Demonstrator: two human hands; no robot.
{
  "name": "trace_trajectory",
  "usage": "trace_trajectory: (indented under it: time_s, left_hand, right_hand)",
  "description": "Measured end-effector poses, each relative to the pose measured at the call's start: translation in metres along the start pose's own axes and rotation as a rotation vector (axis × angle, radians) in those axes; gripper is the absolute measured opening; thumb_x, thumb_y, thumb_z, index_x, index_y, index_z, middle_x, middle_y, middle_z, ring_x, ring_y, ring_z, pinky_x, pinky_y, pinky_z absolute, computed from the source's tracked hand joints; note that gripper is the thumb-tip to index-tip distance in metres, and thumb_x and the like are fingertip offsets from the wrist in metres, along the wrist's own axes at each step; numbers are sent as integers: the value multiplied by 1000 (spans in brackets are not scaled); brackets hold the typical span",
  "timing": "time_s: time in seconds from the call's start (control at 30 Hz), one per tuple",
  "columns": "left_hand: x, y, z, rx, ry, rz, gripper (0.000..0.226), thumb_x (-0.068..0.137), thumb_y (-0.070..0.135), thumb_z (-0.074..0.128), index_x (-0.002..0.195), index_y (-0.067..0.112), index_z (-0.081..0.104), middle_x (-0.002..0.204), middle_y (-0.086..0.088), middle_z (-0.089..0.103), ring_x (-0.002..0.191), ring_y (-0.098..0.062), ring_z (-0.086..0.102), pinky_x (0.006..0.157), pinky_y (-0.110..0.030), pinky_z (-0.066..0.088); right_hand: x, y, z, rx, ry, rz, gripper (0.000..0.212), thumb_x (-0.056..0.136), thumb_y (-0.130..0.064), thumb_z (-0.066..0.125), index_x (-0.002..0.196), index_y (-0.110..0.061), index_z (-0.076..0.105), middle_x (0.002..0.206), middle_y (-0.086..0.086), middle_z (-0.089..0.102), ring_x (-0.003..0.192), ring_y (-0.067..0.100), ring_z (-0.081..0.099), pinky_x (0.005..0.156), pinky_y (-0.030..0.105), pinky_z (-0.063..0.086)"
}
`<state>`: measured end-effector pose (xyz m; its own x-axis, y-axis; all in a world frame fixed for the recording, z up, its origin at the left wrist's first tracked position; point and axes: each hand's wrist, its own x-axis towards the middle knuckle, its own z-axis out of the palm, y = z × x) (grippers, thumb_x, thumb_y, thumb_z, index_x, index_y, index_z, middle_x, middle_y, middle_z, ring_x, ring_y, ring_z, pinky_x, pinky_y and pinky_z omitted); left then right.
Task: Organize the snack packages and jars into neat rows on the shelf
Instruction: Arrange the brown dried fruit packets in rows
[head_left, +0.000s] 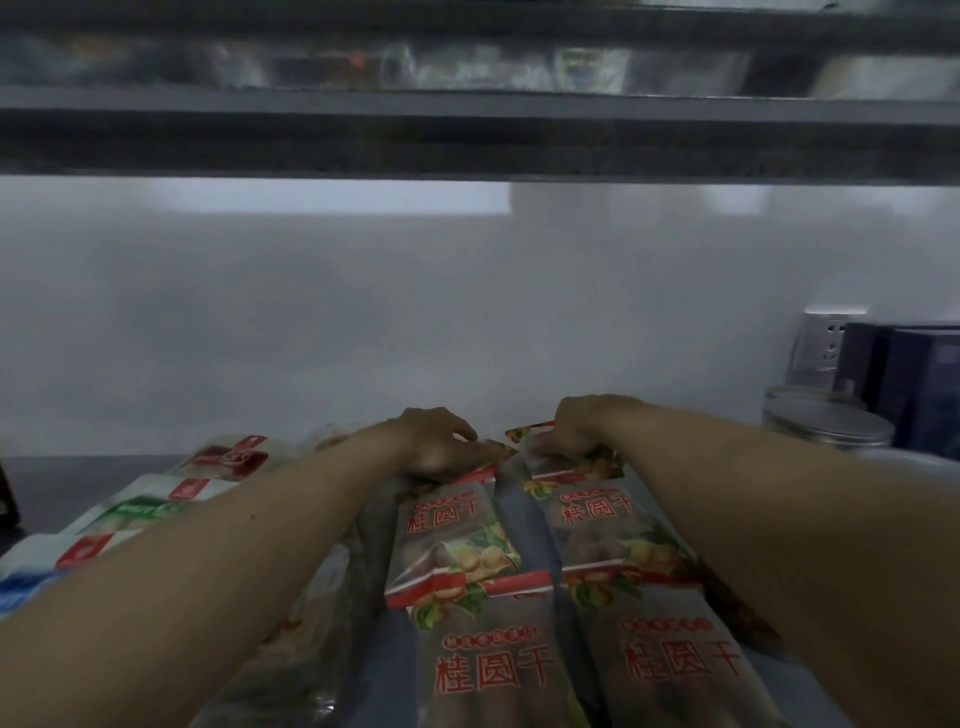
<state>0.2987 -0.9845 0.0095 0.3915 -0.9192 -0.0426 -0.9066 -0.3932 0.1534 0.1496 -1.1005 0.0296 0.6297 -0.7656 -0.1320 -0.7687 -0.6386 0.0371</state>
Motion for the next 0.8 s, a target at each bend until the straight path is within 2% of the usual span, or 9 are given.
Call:
trace_trajectory:
  time_s: [0.27,0.4,0.47,0.5,0.57,0.6,0.67,0.73,0.8]
  left_hand:
    - [-6,5,3,62,-58,35,52,103,42,33,150,21,29,158,-2,26,143,-24,28,112,-34,24]
    - [-16,7,0,58,-47,51,59,101,48,31,152,20,22,160,-1,20,146,-21,19,115,-31,17]
    - [-23,7,-3,57,-53,57,61,100,50,33,152,21,22,160,0,20,146,-22,19,116,-33,17]
    - [-26,7,-4,63,-56,56,61,100,51,33,152,22,21,160,0,20,146,-22,19,116,-33,18]
    - [-32,6,-4,72,-52,39,62,99,52,31,153,21,21,160,0,20,146,-22,20,116,-33,18]
    - [-35,5,-3,76,-44,28,63,99,53,30,153,21,21,159,0,21,145,-22,21,116,-33,19]
    - [-40,1,-3,83,-32,14,64,98,56,30,152,22,25,158,0,25,144,-22,26,114,-34,23]
    - [-46,-3,-6,89,-13,-12,66,96,61,31,150,24,29,156,1,31,140,-23,32,111,-34,28]
    - [-56,-5,-10,92,4,-39,69,92,69,30,146,26,37,150,1,41,133,-22,41,107,-35,34]
  right_hand:
    - [-5,-8,8,21,60,34,66,101,-53,34,147,-6,37,151,15,40,133,33,44,102,38,38]
    - [-1,-17,14,71,-28,-32,49,105,-26,31,154,-28,25,153,9,35,123,32,48,87,35,41]
    - [-3,-20,21,105,-68,-69,48,103,-46,29,142,-22,45,135,7,49,104,28,52,85,34,41]
    - [-2,-21,27,84,-54,-103,62,97,-62,25,138,-21,48,130,5,52,107,28,53,90,35,42]
    - [1,-21,37,35,-15,-84,94,83,-81,16,154,-20,24,158,9,26,142,33,31,113,46,29]
    - [3,-20,40,26,-3,-67,99,80,-83,13,157,-20,11,163,11,10,148,34,14,118,52,19]
    - [-1,-19,40,71,10,-27,93,87,-78,15,157,-19,5,164,10,-3,150,33,-2,118,59,4]
    - [-11,-19,31,135,97,-48,80,96,-67,21,157,-17,10,164,11,4,150,33,0,118,58,4]
    - [-25,-24,21,154,137,-166,75,97,-64,25,156,-18,17,163,8,16,149,31,14,119,53,12]
